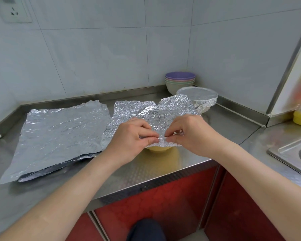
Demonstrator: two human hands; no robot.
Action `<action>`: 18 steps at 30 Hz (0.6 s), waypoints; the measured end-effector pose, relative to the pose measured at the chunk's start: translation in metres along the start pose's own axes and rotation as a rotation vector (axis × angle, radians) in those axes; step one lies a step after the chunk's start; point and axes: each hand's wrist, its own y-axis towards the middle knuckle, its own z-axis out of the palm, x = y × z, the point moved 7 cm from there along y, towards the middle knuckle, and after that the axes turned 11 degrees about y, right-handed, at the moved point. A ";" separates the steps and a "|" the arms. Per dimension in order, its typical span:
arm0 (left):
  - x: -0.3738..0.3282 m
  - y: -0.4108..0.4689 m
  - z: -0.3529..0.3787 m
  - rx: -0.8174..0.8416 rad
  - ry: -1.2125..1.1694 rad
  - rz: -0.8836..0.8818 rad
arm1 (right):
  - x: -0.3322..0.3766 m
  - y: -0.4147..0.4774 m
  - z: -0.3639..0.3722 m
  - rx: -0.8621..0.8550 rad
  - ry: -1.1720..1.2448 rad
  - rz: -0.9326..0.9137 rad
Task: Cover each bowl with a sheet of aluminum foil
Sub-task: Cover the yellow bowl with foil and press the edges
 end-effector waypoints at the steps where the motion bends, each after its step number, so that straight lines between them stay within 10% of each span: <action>1: 0.000 0.000 0.000 0.006 0.003 0.001 | 0.000 0.001 0.001 0.005 -0.018 -0.001; 10: -0.004 0.004 -0.001 0.020 0.052 0.059 | 0.001 -0.007 -0.002 -0.127 -0.082 -0.082; 15: 0.006 -0.004 -0.003 -0.039 -0.041 -0.003 | -0.061 -0.035 -0.026 -0.385 0.066 0.548; 18: 0.007 -0.004 -0.001 -0.050 -0.060 -0.046 | -0.076 -0.046 -0.010 -0.342 0.563 0.719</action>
